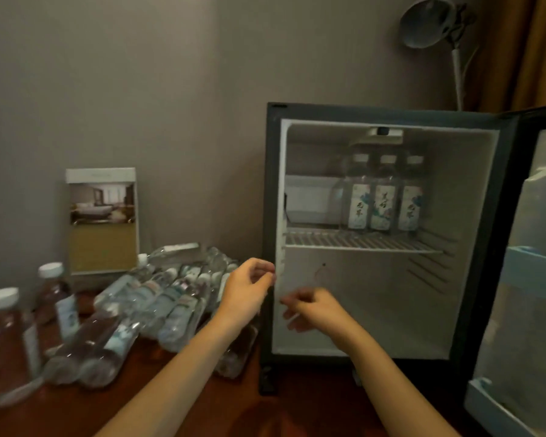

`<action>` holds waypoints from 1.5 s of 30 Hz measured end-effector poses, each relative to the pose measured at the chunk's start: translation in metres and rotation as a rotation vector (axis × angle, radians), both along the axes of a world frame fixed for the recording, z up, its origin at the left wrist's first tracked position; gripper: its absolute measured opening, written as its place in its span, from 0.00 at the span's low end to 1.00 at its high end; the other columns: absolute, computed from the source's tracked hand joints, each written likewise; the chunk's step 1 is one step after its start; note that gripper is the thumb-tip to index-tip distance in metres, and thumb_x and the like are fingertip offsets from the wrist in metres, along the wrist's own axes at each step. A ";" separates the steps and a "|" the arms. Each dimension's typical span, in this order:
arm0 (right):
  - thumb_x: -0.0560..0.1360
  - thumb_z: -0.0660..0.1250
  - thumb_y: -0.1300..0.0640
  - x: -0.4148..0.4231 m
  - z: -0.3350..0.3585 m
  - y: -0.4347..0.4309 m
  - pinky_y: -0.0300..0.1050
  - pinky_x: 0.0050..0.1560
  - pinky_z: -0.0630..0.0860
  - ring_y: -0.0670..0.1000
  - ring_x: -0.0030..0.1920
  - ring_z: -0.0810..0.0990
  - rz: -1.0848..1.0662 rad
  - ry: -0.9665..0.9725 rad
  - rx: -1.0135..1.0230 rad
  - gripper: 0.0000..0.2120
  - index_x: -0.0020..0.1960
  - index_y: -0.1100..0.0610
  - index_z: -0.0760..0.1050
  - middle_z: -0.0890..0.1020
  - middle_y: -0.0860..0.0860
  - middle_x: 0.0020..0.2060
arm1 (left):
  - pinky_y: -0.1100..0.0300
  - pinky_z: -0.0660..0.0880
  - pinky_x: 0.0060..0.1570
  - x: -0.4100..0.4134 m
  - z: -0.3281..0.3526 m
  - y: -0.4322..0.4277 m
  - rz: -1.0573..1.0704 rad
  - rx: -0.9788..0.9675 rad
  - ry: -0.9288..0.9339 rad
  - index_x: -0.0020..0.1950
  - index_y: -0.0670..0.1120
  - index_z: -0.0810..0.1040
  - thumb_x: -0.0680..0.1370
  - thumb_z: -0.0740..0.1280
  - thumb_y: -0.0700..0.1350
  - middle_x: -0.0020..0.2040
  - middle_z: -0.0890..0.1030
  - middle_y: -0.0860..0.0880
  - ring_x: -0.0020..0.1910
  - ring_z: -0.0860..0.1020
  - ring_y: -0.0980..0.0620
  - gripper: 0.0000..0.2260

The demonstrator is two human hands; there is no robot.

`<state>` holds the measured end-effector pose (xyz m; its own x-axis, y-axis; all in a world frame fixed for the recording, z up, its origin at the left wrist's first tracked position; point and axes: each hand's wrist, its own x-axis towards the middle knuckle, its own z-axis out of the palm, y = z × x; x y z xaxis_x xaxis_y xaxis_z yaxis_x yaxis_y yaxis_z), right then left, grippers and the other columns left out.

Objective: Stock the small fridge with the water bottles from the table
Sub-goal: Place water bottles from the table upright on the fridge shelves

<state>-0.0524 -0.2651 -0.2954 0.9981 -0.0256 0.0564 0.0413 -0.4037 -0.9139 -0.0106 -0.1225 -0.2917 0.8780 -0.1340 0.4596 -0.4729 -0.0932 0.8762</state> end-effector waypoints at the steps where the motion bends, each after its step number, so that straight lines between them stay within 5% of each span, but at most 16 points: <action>1: 0.78 0.63 0.54 0.001 -0.011 0.011 0.36 0.34 0.75 0.45 0.30 0.78 0.044 0.039 -0.011 0.06 0.44 0.54 0.75 0.80 0.50 0.35 | 0.54 0.75 0.47 0.001 -0.010 0.016 0.043 0.019 0.021 0.42 0.50 0.77 0.76 0.65 0.35 0.41 0.80 0.48 0.45 0.78 0.50 0.09; 7: 0.79 0.61 0.56 0.015 -0.060 0.072 0.35 0.31 0.72 0.45 0.30 0.75 0.097 0.148 0.008 0.05 0.53 0.55 0.74 0.78 0.51 0.38 | 0.64 0.71 0.39 0.008 -0.065 0.101 0.270 0.183 0.132 0.40 0.51 0.74 0.76 0.65 0.37 0.39 0.76 0.52 0.40 0.75 0.53 0.10; 10: 0.79 0.61 0.54 0.031 -0.071 0.096 0.40 0.37 0.76 0.49 0.38 0.78 -0.042 0.145 0.069 0.13 0.62 0.56 0.70 0.78 0.53 0.45 | 0.59 0.73 0.44 0.011 -0.084 0.131 0.362 0.241 0.213 0.45 0.47 0.76 0.77 0.64 0.38 0.41 0.76 0.52 0.44 0.76 0.51 0.05; 13: 0.79 0.61 0.54 0.049 -0.075 0.114 0.46 0.43 0.79 0.53 0.44 0.80 -0.162 0.159 0.115 0.08 0.56 0.55 0.69 0.78 0.56 0.51 | 0.58 0.72 0.48 0.017 -0.093 0.148 0.429 0.277 0.227 0.48 0.47 0.76 0.77 0.64 0.40 0.45 0.77 0.51 0.48 0.76 0.50 0.03; 16: 0.78 0.62 0.55 0.064 -0.075 0.130 0.48 0.44 0.78 0.54 0.42 0.79 -0.169 0.165 0.134 0.06 0.50 0.58 0.72 0.79 0.55 0.44 | 0.58 0.71 0.48 0.029 -0.093 0.154 0.484 0.319 0.208 0.48 0.48 0.75 0.76 0.66 0.43 0.50 0.77 0.48 0.50 0.76 0.49 0.02; 20: 0.78 0.61 0.56 0.073 -0.076 0.158 0.45 0.40 0.74 0.53 0.40 0.78 -0.100 0.184 0.108 0.07 0.45 0.55 0.75 0.78 0.53 0.37 | 0.56 0.74 0.50 0.041 -0.091 0.149 0.445 0.362 0.268 0.56 0.44 0.73 0.75 0.67 0.51 0.52 0.77 0.47 0.51 0.77 0.48 0.15; 27: 0.80 0.57 0.49 0.088 -0.080 0.182 0.43 0.36 0.74 0.53 0.39 0.79 -0.125 0.211 0.232 0.18 0.55 0.62 0.76 0.81 0.57 0.44 | 0.54 0.75 0.49 0.047 -0.085 0.142 0.420 0.283 0.404 0.53 0.49 0.70 0.73 0.69 0.55 0.53 0.77 0.48 0.49 0.76 0.50 0.15; 31: 0.77 0.59 0.41 0.097 -0.079 0.185 0.47 0.57 0.74 0.55 0.58 0.77 -0.145 0.273 0.416 0.26 0.64 0.61 0.71 0.78 0.55 0.57 | 0.62 0.70 0.46 0.040 -0.074 0.144 0.216 0.185 0.538 0.64 0.49 0.66 0.69 0.74 0.47 0.61 0.73 0.48 0.53 0.73 0.52 0.27; 34: 0.69 0.68 0.36 0.099 -0.074 0.187 0.49 0.56 0.76 0.53 0.57 0.78 -0.074 0.295 0.566 0.33 0.65 0.57 0.71 0.78 0.53 0.58 | 0.70 0.67 0.36 0.036 -0.068 0.146 0.080 0.266 0.550 0.71 0.46 0.61 0.70 0.74 0.42 0.55 0.73 0.50 0.50 0.70 0.56 0.34; 38: 0.41 0.80 0.36 0.120 -0.097 0.188 0.56 0.54 0.79 0.57 0.59 0.78 -0.119 0.275 0.492 0.63 0.70 0.59 0.61 0.76 0.58 0.61 | 0.68 0.69 0.46 0.032 -0.067 0.155 0.009 0.293 0.514 0.73 0.47 0.61 0.71 0.73 0.41 0.64 0.72 0.48 0.56 0.70 0.56 0.34; 39: 0.40 0.81 0.39 0.120 -0.098 0.189 0.56 0.51 0.80 0.58 0.57 0.79 -0.120 0.279 0.485 0.64 0.70 0.60 0.61 0.77 0.59 0.60 | 0.68 0.69 0.46 0.030 -0.067 0.157 -0.016 0.278 0.508 0.72 0.48 0.62 0.71 0.73 0.41 0.62 0.72 0.50 0.56 0.70 0.56 0.33; 42: 0.63 0.77 0.56 0.091 -0.071 0.187 0.42 0.31 0.78 0.54 0.41 0.84 -0.105 0.290 0.532 0.33 0.63 0.66 0.69 0.81 0.60 0.47 | 0.61 0.69 0.48 0.025 -0.064 0.165 -0.079 0.182 0.567 0.68 0.55 0.68 0.72 0.71 0.44 0.58 0.74 0.53 0.54 0.73 0.55 0.26; 45: 0.74 0.65 0.61 0.071 -0.059 0.176 0.34 0.22 0.71 0.51 0.29 0.79 -0.023 0.323 0.717 0.11 0.54 0.65 0.74 0.79 0.57 0.37 | 0.58 0.71 0.47 0.025 -0.066 0.170 -0.057 -0.025 0.644 0.60 0.52 0.76 0.75 0.67 0.44 0.56 0.79 0.50 0.50 0.77 0.52 0.14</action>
<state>0.0186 -0.0888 -0.3547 0.9611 0.0333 -0.2742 -0.2718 0.2914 -0.9172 0.0149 0.0477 -0.3576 0.9708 -0.1847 -0.1532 0.1447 -0.0591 0.9877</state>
